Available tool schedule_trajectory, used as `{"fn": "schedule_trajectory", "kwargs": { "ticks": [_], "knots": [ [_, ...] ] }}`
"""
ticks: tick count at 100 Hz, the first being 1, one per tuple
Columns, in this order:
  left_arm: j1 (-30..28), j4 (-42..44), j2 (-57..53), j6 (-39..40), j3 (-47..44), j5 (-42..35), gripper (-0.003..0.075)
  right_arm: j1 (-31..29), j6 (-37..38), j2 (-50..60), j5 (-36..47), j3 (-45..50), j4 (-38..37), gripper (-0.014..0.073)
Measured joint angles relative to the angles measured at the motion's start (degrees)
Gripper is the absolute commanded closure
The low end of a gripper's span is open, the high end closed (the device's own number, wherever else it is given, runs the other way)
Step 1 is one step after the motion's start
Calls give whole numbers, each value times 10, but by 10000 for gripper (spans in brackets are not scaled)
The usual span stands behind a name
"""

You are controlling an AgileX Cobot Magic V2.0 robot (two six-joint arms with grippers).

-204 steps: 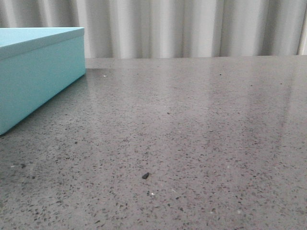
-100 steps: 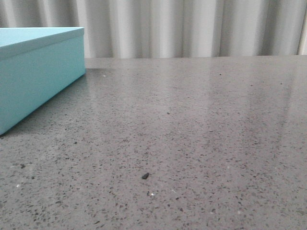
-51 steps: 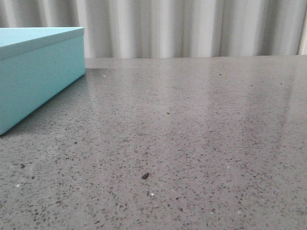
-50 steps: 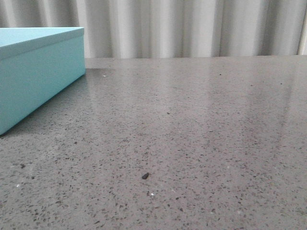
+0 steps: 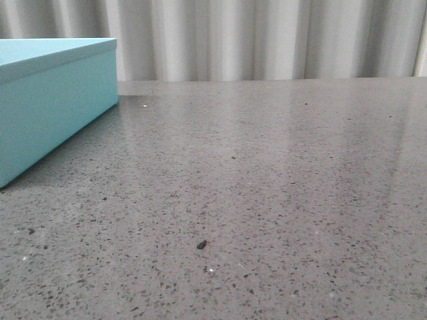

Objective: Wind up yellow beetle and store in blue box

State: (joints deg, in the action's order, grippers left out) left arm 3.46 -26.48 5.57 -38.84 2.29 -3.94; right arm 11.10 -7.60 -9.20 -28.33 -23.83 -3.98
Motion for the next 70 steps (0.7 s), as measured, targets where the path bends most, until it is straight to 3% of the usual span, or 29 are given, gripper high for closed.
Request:
{"fn": "schedule_trajectory", "kwargs": {
  "ticks": [14,27,70],
  "knots": [
    [0,43,0,0,-22,-7,741,-2,0,0,8,36,2,646],
    [0,51,-4,0,-22,-12,741,-16,0,3,44,84,49,646],
    [0,48,-23,0,-22,7,741,-114,0,94,84,201,96,646]
  ]
}}
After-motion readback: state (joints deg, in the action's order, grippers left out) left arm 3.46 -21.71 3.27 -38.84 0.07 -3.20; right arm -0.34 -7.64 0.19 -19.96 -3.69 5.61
